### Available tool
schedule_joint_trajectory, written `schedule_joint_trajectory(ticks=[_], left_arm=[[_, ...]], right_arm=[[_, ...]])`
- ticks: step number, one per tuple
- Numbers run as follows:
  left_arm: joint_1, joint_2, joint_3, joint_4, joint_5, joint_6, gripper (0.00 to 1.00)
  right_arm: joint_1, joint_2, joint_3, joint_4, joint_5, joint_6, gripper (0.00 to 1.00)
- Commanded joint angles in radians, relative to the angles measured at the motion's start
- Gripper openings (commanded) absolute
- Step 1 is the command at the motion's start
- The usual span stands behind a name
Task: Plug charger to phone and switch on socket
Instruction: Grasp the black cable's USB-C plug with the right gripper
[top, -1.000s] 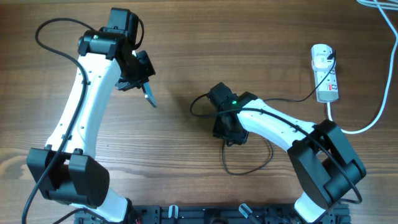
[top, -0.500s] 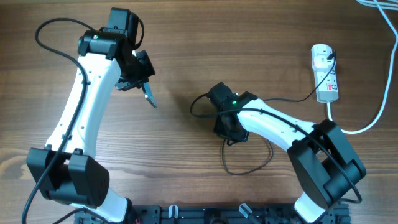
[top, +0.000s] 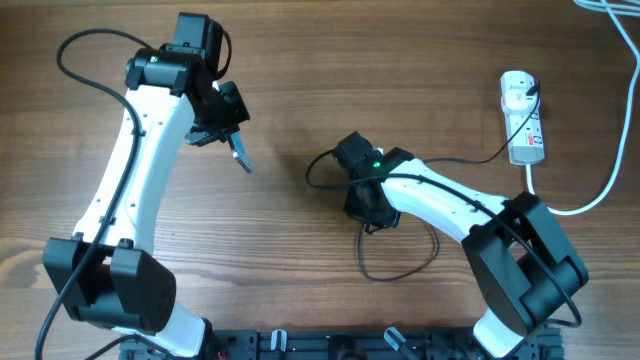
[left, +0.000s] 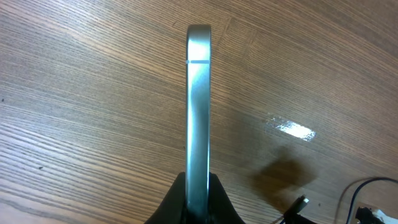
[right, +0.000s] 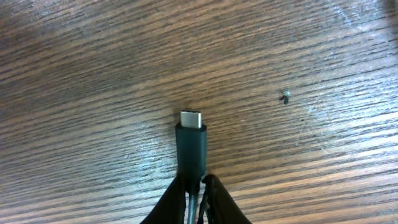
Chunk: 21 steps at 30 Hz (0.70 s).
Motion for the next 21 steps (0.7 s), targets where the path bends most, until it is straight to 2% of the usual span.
schedule_joint_trajectory(ticks=[1,15,16,17,18,21], left_arm=[[0.002,0.005,0.005,0.000,-0.014,0.012,0.04],[0.002,0.005,0.005,0.000,-0.014,0.012,0.04],[0.002,0.005,0.005,0.000,-0.014,0.012,0.04],[0.002,0.005,0.005,0.001,-0.014,0.012,0.04],[0.002,0.005,0.005,0.001,-0.014,0.012,0.04],[0.002,0.005,0.005,0.001,-0.014,0.012,0.04]], right_arm=[[0.001,0.031,-0.006,0.006,0.025,-0.013,0.13],[0.001,0.031,-0.006,0.030,0.025,-0.014,0.05],[0.001,0.031,-0.006,0.036,0.025,-0.016,0.06],[0.001,0.031,-0.006,0.039,0.025,-0.016,0.17],[0.001,0.031,-0.006,0.039,0.025,-0.016,0.20],[0.001,0.031,-0.006,0.039,0.029,-0.016,0.20]])
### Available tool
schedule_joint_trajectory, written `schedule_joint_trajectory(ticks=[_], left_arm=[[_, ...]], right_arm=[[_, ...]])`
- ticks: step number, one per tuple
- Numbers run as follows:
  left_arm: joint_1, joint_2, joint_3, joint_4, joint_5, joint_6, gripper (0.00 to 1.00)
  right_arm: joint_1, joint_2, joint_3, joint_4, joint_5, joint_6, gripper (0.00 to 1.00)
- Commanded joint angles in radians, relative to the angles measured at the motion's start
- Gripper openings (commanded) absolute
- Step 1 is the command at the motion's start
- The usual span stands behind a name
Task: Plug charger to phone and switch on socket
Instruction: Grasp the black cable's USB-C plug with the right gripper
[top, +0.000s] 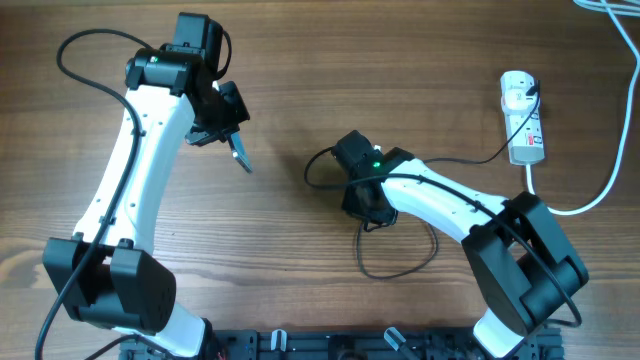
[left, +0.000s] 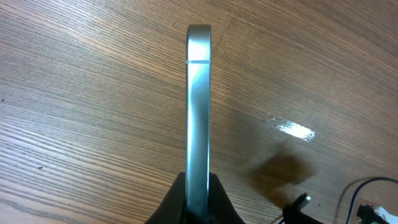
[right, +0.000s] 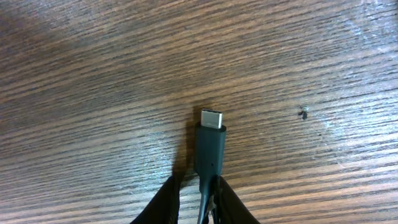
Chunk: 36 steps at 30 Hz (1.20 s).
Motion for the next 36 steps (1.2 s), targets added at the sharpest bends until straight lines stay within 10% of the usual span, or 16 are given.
schedule_joint_trajectory(ticks=[1,8,36], left_arm=[[0.002,0.005,0.005,0.000,-0.014,0.012,0.04],[0.002,0.005,0.005,0.000,-0.014,0.012,0.04],[0.002,0.005,0.005,0.000,-0.013,0.012,0.04]], right_arm=[[0.001,0.031,-0.005,0.002,0.028,-0.002,0.20],[0.001,0.031,-0.005,-0.010,0.070,-0.003,0.30],[0.001,0.031,-0.005,-0.005,0.031,-0.022,0.15]])
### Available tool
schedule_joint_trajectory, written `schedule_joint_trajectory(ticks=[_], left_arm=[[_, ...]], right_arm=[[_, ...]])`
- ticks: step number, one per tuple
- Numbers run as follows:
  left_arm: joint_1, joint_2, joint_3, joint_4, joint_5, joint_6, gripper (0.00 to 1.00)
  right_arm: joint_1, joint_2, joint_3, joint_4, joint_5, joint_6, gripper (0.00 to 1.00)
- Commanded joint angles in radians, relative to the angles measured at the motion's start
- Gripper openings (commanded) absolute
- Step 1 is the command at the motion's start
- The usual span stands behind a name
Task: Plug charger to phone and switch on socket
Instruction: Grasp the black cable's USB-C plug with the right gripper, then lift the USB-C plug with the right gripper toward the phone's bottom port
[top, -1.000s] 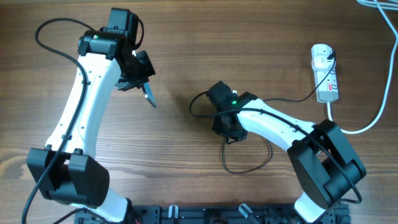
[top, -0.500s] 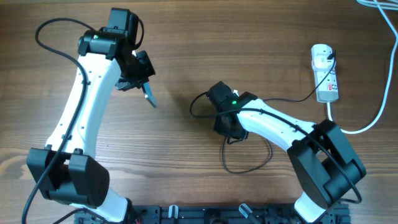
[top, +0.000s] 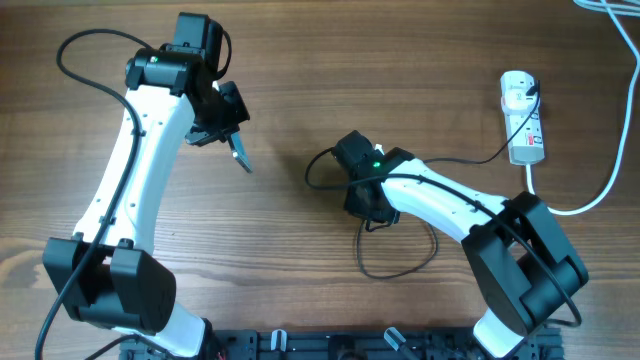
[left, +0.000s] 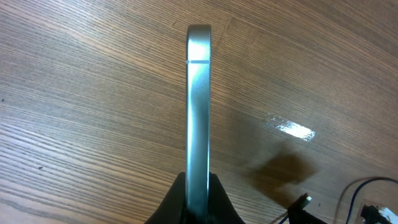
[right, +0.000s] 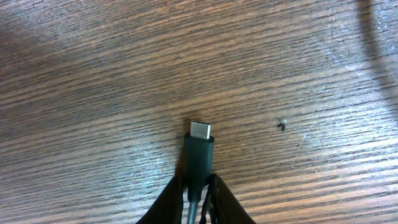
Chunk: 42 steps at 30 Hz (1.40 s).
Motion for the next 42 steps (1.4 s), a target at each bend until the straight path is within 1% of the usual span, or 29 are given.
schedule_joint_trajectory(ticks=[1,7,9,10,14,25,28,29,30,31,35,37,40,42], left_arm=[[0.002,0.005,0.005,0.000,-0.013,0.012,0.04],[0.002,0.005,0.005,0.000,-0.013,0.012,0.04],[0.002,0.005,0.005,0.000,-0.013,0.012,0.04],[0.002,0.005,0.005,0.000,-0.013,0.012,0.04],[0.002,0.005,0.005,0.000,-0.013,0.012,0.04],[0.002,0.005,0.005,0.000,-0.013,0.012,0.04],[0.002,0.005,0.005,0.000,-0.012,0.012,0.04],[0.002,0.005,0.005,0.005,0.002,0.013,0.04],[0.002,0.005,0.005,0.021,0.068,0.052,0.04],[0.002,0.005,0.005,0.079,0.272,0.189,0.04],[0.002,0.005,0.005,0.192,0.431,0.200,0.04],[0.002,0.005,0.005,0.274,0.587,0.203,0.04],[0.002,0.005,0.005,0.385,0.831,0.249,0.04],[0.002,0.005,0.005,0.433,0.946,0.252,0.04]], right_arm=[[0.001,0.031,-0.005,0.002,-0.016,-0.002,0.15],[0.001,0.031,-0.005,0.002,-0.020,-0.004,0.13],[0.001,0.031,-0.005,0.002,-0.027,-0.002,0.15],[0.001,0.031,-0.005,0.002,-0.027,-0.002,0.20],[0.001,0.031,-0.005,0.001,-0.032,-0.002,0.21],[0.001,0.031,-0.005,0.002,-0.046,-0.002,0.05],[-0.001,0.030,0.006,0.005,-0.050,-0.012,0.04],[-0.004,0.026,0.014,0.007,-0.058,-0.038,0.04],[-0.008,0.017,0.021,0.009,-0.068,-0.065,0.04],[-0.020,-0.028,0.024,0.013,-0.096,-0.113,0.04],[-0.021,-0.189,0.024,0.024,-0.221,-0.278,0.04],[-0.017,-0.309,0.024,0.016,-0.301,-0.352,0.04],[0.021,-0.456,0.024,0.012,-0.377,-0.423,0.04],[0.061,-0.515,0.024,0.014,-0.376,-0.421,0.04]])
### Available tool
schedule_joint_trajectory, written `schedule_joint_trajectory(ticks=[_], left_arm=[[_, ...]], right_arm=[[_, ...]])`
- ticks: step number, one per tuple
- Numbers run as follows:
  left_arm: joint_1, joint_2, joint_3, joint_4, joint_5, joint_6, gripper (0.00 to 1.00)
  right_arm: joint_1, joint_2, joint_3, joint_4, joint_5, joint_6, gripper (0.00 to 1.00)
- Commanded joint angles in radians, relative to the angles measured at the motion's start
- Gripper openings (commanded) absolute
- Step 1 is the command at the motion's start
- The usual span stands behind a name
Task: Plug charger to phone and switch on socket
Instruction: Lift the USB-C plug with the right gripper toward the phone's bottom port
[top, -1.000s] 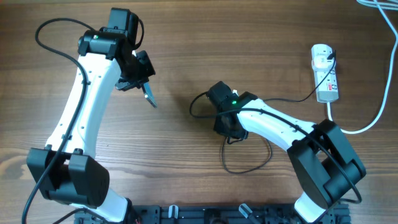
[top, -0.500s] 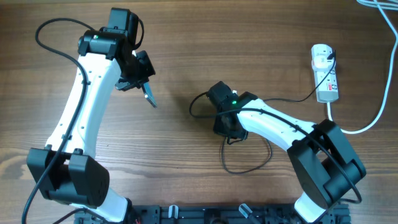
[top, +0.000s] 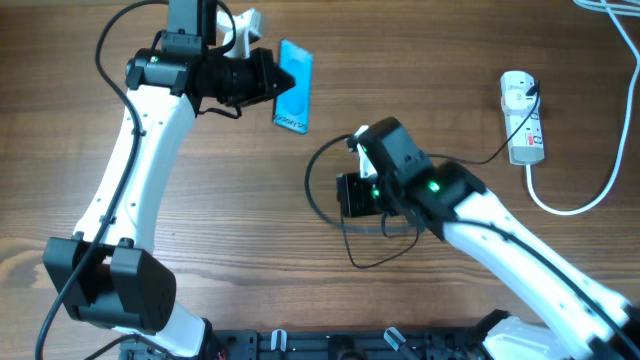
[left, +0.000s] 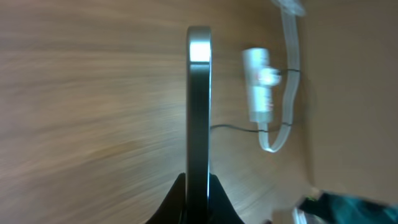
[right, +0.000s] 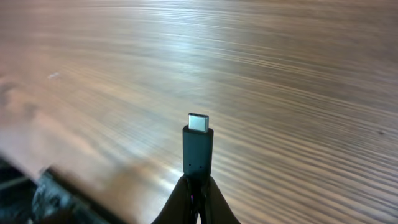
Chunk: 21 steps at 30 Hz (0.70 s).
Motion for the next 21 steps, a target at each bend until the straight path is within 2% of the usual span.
schedule_joint_trajectory(ticks=[1,5,11,17,21], left_arm=[[0.000,0.005,0.008,0.048,0.298,0.042,0.04],[-0.026,0.005,0.008,-0.017,0.300,0.123,0.04],[-0.099,0.005,0.008,-0.004,0.273,0.124,0.04],[-0.095,0.005,0.008,0.022,0.217,0.106,0.04],[-0.095,0.005,0.008,0.084,0.153,0.013,0.04]], right_arm=[[0.056,-0.077,0.019,0.010,-0.057,-0.054,0.04],[0.063,-0.106,0.020,0.085,-0.056,-0.028,0.04],[0.063,-0.106,0.021,0.161,-0.024,0.096,0.05],[0.063,-0.122,0.021,0.200,-0.011,0.164,0.04],[0.063,-0.123,0.021,0.233,0.014,0.211,0.04]])
